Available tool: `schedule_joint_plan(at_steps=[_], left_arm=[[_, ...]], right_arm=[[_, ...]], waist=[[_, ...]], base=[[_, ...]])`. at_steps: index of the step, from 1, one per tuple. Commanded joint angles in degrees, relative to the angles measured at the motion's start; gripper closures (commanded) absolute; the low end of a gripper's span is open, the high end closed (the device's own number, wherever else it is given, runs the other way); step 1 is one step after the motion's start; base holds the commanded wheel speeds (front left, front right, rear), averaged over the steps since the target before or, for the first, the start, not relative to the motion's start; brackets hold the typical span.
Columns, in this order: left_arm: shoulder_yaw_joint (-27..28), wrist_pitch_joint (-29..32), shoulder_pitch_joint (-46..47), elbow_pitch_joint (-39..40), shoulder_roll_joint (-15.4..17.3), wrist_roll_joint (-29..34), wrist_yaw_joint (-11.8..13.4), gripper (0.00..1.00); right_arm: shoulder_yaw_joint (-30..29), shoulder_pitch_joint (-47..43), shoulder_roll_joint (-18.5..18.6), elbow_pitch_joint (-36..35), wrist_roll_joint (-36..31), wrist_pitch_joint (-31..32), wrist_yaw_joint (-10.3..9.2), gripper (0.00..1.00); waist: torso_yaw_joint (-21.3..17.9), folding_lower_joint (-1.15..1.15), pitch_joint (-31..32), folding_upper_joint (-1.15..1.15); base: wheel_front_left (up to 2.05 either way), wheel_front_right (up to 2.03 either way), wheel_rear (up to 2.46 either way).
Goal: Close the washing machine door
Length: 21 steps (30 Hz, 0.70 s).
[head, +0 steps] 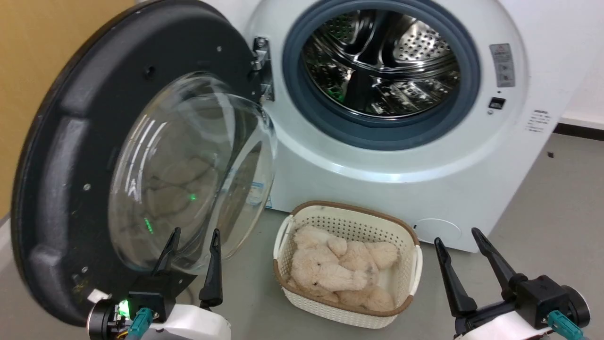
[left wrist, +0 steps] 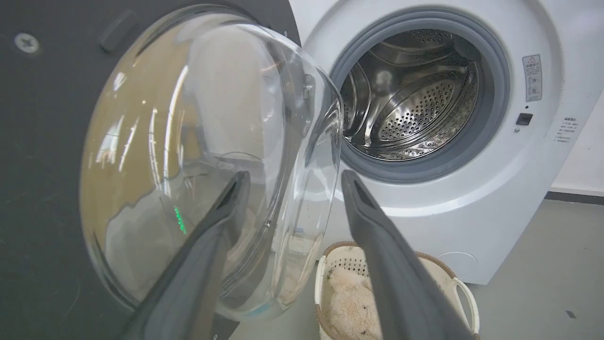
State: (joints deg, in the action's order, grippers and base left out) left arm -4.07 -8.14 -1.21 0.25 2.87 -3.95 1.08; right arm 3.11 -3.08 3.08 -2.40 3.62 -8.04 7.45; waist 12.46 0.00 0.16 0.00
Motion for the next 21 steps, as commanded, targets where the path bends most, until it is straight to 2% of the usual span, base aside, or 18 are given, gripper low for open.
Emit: schedule_joint_plan(at_steps=[1,21], left_arm=[[-0.1,-0.6,-0.6,0.3,0.0,-0.5,0.3,0.00],[-0.1,-3.1,-1.9,1.5,0.0,-1.6,0.7,0.00]], right_arm=[[0.1,-0.6,-0.1,-0.4,0.3,-0.7,0.02,0.00],[2.3,-0.5,-0.2,-0.7,1.1,-3.2,0.02,0.00]], waist=[[1.2,0.00,0.1,0.00],[9.8,0.00,-0.2,0.00]], base=[[0.00,0.00,0.00],[0.00,0.00,0.00]])
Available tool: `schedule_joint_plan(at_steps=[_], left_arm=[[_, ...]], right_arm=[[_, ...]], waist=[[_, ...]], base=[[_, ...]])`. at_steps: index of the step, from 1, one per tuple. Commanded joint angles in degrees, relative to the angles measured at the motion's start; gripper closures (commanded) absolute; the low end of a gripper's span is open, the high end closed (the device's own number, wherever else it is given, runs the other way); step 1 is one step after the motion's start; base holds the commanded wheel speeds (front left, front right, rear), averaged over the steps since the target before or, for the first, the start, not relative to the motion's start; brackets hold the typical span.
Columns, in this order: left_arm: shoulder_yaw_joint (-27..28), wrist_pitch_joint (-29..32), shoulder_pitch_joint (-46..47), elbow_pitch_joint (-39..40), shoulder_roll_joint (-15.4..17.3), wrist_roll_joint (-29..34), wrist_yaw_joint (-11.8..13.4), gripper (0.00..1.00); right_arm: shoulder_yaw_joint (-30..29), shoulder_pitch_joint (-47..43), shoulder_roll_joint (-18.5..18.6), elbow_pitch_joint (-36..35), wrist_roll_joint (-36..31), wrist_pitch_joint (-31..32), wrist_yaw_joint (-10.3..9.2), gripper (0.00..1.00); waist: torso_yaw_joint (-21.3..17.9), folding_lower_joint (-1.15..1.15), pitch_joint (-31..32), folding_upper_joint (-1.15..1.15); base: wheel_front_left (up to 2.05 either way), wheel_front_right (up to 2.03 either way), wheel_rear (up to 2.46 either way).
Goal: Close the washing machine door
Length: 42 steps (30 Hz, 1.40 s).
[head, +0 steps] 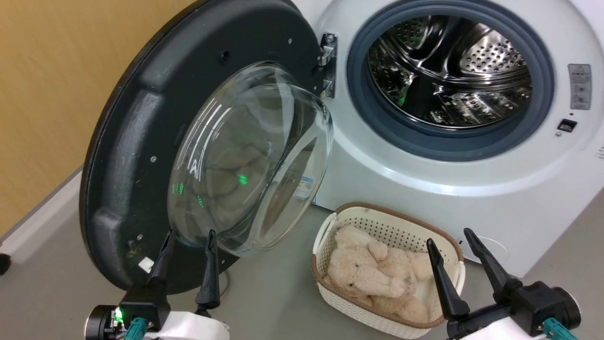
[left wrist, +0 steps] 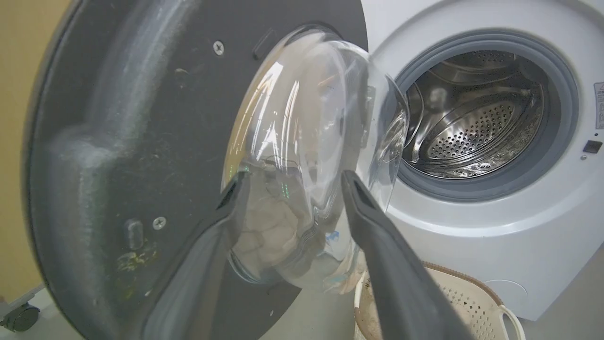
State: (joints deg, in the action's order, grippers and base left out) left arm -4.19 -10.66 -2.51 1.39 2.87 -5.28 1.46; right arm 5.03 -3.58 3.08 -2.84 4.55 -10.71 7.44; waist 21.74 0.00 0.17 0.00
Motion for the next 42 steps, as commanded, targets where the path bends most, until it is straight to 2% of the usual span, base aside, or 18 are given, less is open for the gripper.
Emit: schedule_joint_plan(at_steps=[1,31,42], left_arm=[[0.1,-0.7,-0.7,0.5,0.0,-0.4,0.4,0.00],[0.1,-4.3,-3.2,3.5,0.0,-2.3,2.3,0.00],[0.3,-4.3,-3.1,3.4,0.0,-2.3,2.2,0.00]], right_arm=[[0.7,0.2,-0.2,-0.1,0.1,-0.7,0.03,0.00],[5.5,2.7,-0.2,1.5,0.7,-4.2,0.05,0.00],[5.2,2.5,-0.2,1.2,1.0,-4.3,0.05,0.00]], waist=[[0.8,0.00,-0.3,0.00],[8.8,0.00,-1.7,0.00],[8.9,0.00,-2.0,0.00]], base=[[0.00,0.00,0.00],[0.00,0.00,0.00],[0.00,0.00,0.00]])
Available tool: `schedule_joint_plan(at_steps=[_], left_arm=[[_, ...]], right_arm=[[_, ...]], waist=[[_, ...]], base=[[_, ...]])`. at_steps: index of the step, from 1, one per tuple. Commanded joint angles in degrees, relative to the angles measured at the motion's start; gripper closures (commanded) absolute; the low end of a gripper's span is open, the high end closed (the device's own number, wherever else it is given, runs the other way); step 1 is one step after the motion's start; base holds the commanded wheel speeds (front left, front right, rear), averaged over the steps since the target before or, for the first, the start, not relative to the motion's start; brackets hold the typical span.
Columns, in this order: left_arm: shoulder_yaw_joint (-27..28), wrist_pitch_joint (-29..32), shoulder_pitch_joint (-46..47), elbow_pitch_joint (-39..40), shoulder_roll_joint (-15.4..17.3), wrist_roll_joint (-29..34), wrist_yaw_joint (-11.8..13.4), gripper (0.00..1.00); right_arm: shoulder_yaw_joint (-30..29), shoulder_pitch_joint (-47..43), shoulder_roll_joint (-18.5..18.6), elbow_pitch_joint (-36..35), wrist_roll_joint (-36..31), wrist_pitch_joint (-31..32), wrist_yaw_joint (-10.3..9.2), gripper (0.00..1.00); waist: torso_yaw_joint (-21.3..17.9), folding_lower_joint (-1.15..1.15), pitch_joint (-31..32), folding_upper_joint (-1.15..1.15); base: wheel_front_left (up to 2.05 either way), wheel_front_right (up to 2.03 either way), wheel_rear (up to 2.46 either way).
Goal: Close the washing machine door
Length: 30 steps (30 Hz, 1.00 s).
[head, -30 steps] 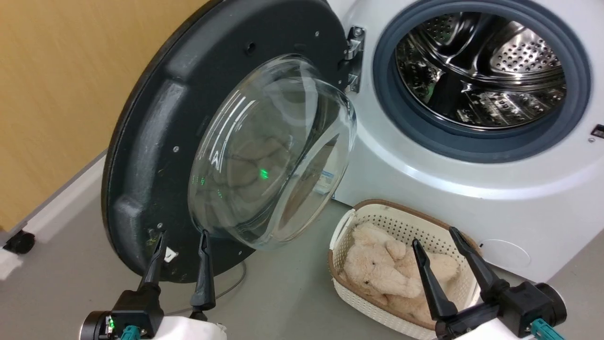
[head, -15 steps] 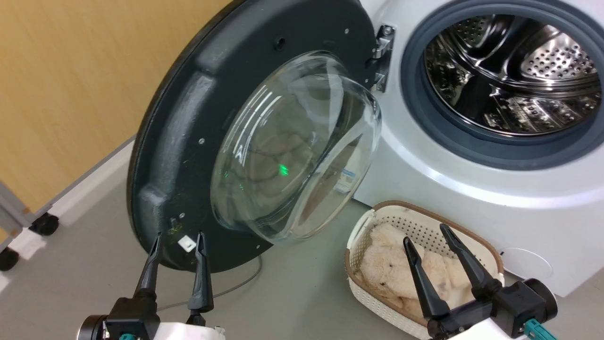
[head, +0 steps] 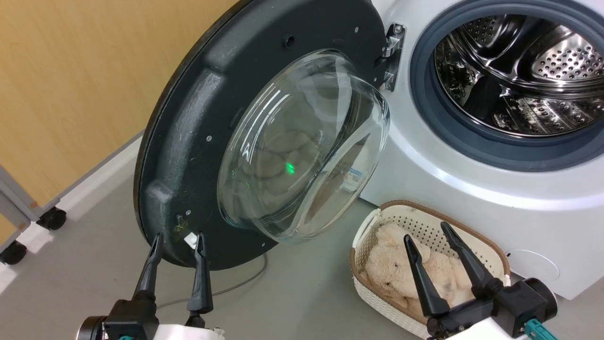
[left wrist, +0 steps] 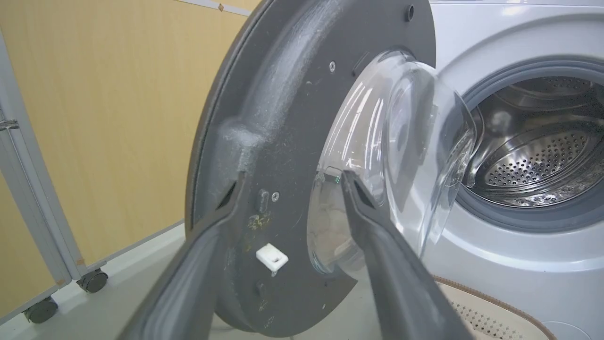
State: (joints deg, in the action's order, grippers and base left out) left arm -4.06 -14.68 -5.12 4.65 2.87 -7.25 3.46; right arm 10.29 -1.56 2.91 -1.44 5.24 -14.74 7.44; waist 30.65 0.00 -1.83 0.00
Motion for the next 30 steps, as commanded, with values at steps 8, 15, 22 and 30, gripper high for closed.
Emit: schedule_joint_plan(at_steps=[8,15,22,30], left_arm=[[6.1,-0.3,1.8,6.5,0.0,-2.2,0.6,1.00],[14.7,-0.3,7.7,11.2,3.5,-1.1,-3.8,1.00],[22.4,1.6,17.1,0.2,9.7,-11.3,-8.5,1.00],[26.4,20.1,27.7,-18.1,12.8,-33.5,-10.3,1.00]], right_arm=[[-0.7,0.1,0.0,-0.5,0.1,-0.3,0.05,0.00],[-1.9,-0.5,0.0,-1.3,-0.2,-0.3,0.05,0.00],[-2.9,-1.6,0.0,-2.1,-0.8,-0.3,0.05,0.00],[-3.1,-1.7,0.0,-2.4,-1.2,-0.3,0.05,0.00]], waist=[[0.0,0.00,-0.4,0.00],[-0.2,0.00,-1.2,0.00],[-0.2,0.00,-2.3,0.00],[-1.2,0.00,-3.3,0.00]], base=[[0.00,0.00,0.00],[0.00,0.00,0.00],[0.00,0.00,0.00],[0.00,0.00,0.00]])
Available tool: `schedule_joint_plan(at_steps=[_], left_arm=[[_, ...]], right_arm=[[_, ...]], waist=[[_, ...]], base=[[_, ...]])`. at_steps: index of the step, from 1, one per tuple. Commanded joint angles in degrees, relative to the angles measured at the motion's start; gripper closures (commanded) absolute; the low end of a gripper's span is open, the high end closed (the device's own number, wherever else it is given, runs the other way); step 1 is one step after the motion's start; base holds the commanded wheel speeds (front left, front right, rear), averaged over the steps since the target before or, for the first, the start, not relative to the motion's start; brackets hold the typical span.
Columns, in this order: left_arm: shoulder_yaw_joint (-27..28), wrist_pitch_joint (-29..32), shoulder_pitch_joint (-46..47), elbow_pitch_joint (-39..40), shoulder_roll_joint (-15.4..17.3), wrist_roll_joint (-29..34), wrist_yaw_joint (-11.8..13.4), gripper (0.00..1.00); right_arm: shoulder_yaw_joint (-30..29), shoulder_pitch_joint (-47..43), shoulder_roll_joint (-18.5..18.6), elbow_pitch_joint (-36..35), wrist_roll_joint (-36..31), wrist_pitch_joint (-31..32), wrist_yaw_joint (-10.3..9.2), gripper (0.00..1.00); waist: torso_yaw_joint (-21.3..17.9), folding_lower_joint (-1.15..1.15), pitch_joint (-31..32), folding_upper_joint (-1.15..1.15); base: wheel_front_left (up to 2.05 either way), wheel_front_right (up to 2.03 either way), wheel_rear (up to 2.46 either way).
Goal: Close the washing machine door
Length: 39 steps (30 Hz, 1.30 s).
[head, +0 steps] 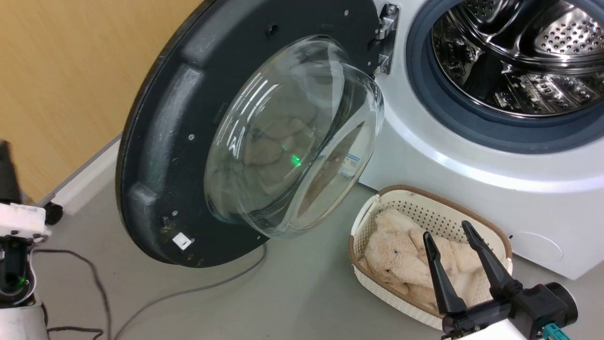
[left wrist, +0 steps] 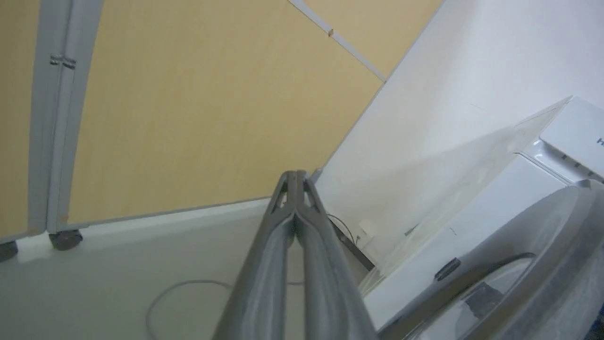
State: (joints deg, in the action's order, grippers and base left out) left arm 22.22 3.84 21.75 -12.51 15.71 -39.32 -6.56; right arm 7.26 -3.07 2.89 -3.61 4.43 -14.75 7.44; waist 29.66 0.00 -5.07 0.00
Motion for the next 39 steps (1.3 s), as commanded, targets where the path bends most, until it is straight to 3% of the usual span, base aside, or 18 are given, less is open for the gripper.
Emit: schedule_joint_plan(at_steps=[1,8,15,29,39], left_arm=[[0.5,4.3,1.6,-2.7,-0.2,-4.2,-0.3,1.00],[2.5,23.9,4.4,-10.0,-2.4,-21.8,-0.1,1.00],[1.6,40.2,1.7,-6.6,-3.6,-32.2,0.9,1.00],[-2.6,57.1,-9.6,9.0,-7.3,-40.9,5.2,1.00],[-9.8,58.9,-17.7,17.2,-11.8,-42.1,5.4,1.00]], right_arm=[[0.0,-0.1,0.0,-0.2,-0.5,-0.2,0.05,0.00],[-0.1,0.2,0.0,-0.1,-0.6,-0.2,0.05,0.00],[-0.4,0.2,0.0,-0.1,-0.2,-0.2,0.05,0.00],[-1.8,-0.6,0.0,0.8,1.2,-0.2,0.05,0.00],[-2.8,-1.5,0.0,1.2,0.4,-0.2,0.05,0.00]], waist=[[-0.3,0.00,-0.2,0.00],[-1.1,0.00,-0.5,0.00],[-1.7,0.00,-0.2,0.00],[-6.0,0.00,2.8,0.00],[-14.4,0.00,3.5,0.00]], base=[[0.00,0.00,0.00],[0.00,0.00,0.00],[0.00,0.00,0.00],[0.00,0.00,0.00],[0.00,0.00,0.00]])
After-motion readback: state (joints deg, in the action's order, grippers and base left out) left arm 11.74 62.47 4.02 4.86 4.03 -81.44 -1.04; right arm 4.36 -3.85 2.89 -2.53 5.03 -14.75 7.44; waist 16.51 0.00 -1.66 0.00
